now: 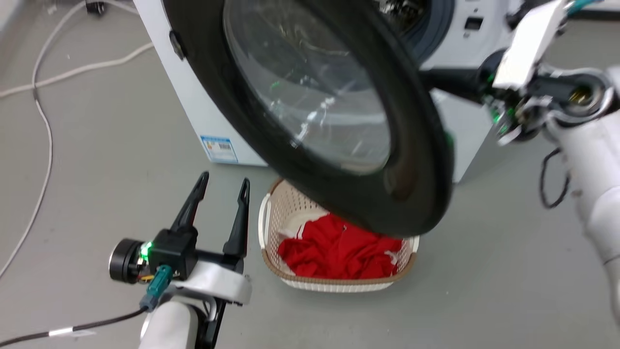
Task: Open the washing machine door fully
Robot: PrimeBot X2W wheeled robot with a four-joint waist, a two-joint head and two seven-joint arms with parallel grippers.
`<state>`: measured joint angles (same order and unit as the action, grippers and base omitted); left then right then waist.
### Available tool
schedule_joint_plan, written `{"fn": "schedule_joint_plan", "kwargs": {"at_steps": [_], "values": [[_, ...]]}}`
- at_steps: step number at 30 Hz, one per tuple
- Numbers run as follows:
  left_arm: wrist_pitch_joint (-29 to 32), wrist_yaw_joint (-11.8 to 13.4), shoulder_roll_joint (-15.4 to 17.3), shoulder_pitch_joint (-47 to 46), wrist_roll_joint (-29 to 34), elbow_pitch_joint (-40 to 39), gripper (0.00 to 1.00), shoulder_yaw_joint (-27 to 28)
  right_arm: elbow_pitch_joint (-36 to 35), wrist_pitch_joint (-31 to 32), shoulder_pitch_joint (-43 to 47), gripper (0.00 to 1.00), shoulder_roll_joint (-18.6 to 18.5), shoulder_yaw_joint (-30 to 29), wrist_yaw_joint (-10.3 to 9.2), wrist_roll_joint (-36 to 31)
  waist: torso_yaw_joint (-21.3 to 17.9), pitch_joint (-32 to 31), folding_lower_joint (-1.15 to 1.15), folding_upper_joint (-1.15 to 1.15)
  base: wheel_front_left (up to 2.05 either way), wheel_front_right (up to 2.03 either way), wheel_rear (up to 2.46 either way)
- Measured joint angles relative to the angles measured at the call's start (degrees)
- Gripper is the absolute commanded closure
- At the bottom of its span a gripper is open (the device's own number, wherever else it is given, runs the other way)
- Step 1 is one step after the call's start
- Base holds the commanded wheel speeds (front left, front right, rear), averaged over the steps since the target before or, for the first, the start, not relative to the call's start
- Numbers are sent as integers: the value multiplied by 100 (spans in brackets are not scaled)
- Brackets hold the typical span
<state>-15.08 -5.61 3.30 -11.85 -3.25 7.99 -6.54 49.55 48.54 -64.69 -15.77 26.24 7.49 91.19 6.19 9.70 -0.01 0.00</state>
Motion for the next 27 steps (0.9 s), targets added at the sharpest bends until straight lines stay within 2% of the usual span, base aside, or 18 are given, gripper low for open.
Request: {"fn": "schedule_joint_plan", "kwargs": {"at_steps": [8,19,24,27], "values": [[0,-21,12,226,10,96,0,-42,-474,51,721,100,390,116,0,125,-13,-431,-1,0,0,0,0],[1,-27,-4,231,-3,109,0,-130,-1137,145,1190,100,831,323,1,229,66,-452,0,0,0,0,0],[0,-27,-9,231,-13,111,0,-156,-1361,60,1377,100,861,421,0,138,92,-455,0,0,0,0,0],[0,-20,-13,231,-30,111,0,-152,-1454,-209,1483,100,838,330,1,96,92,-469,0,0,0,0,0]]}}
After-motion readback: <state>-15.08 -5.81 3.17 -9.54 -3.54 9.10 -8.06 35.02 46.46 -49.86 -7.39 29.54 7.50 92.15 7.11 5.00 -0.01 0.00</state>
